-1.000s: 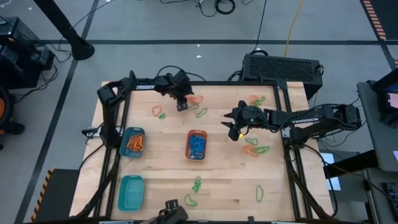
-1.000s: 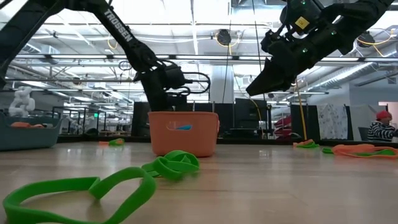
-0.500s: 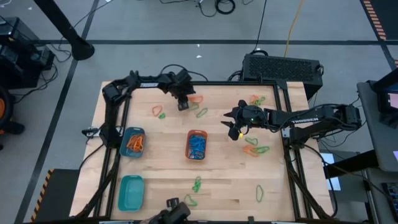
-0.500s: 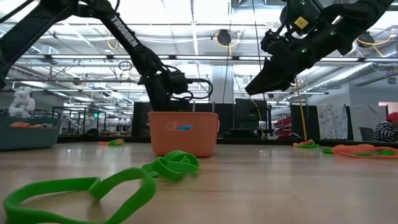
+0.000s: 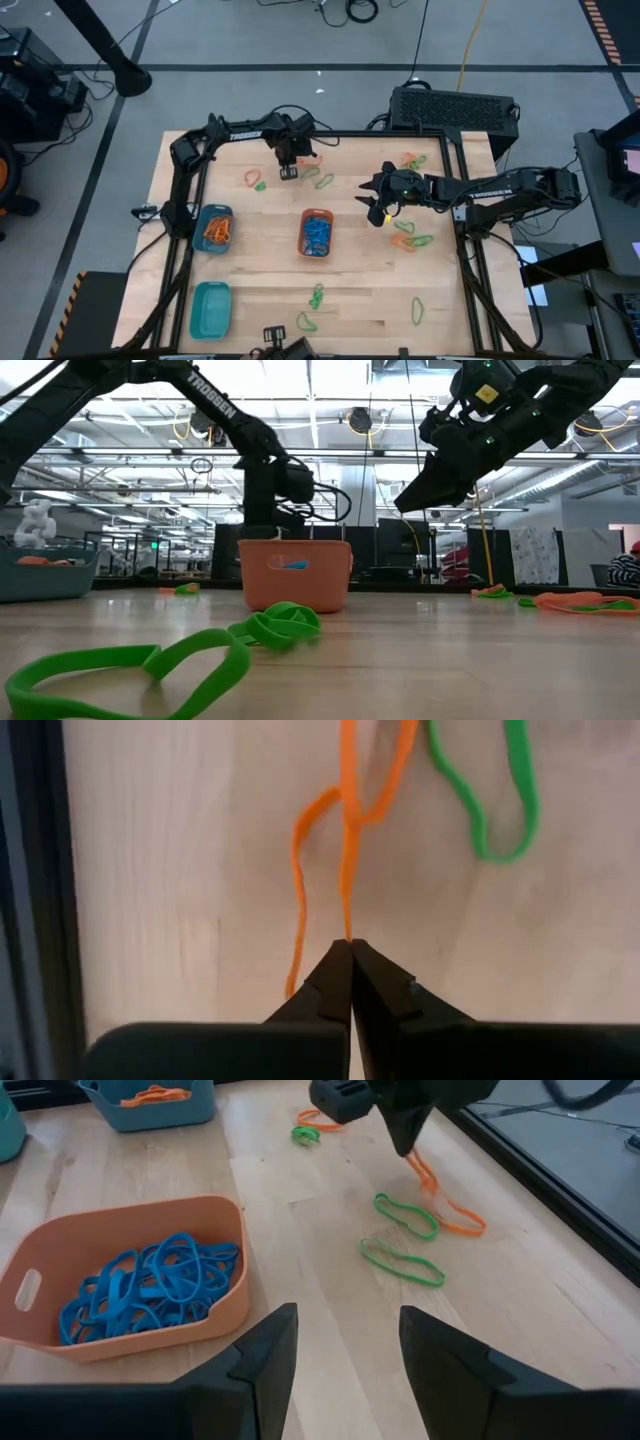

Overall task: Sort rubber bands into baskets
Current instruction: Put the orange rubber band into the blue bin

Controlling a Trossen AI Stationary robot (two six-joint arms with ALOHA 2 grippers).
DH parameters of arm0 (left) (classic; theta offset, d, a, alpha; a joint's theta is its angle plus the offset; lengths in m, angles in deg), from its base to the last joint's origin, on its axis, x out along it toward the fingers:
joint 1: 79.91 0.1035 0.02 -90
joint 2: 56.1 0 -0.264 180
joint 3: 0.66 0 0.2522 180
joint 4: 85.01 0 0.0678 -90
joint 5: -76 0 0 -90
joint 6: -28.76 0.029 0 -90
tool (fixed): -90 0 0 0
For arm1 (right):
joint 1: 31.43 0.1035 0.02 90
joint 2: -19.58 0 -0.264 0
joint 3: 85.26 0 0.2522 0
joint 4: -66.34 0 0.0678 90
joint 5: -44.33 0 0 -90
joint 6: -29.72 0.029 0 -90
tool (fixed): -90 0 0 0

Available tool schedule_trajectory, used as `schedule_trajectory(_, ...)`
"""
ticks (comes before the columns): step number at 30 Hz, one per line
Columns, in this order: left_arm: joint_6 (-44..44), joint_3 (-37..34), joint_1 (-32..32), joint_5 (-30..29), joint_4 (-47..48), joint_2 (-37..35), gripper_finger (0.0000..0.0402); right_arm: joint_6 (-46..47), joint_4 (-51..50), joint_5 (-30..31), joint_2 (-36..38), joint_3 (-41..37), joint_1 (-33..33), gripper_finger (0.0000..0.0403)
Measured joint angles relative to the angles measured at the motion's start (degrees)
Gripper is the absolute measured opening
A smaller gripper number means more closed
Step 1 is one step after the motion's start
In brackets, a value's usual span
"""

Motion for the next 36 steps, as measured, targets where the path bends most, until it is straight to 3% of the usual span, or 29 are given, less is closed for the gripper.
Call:
schedule_trajectory(9, -0.3, 3.8, -5.3, -8.8, 8.2, -0.1, 0.0001, 1.0, 0.0, -0.9, 0.0, 0.0, 0.0, 0.0169)
schedule_trajectory(13, -3.0, 3.8, -7.6, -6.8, 10.2, -3.6, 0.0001, 1.3, -0.1, -2.9, 0.0, 0.0, 0.0, 0.0169)
schedule_trajectory(22, -11.1, 2.8, -15.0, -1.0, 15.2, -19.9, 0.0000, 3.4, 2.5, -3.0, 0.0, 0.0, 1.6, 0.0169)
schedule_trajectory(28, -26.8, -7.3, -21.2, -0.2, 18.5, -33.8, 0.0000, 4.6, 3.5, -3.0, 0.0, 0.0, 4.5, 0.0169)
schedule_trajectory(36, -54.4, -21.6, -36.2, -3.0, 25.1, -48.2, 0.0000, 6.1, 8.3, -3.0, 0.0, 0.0, 7.6, 0.0169)
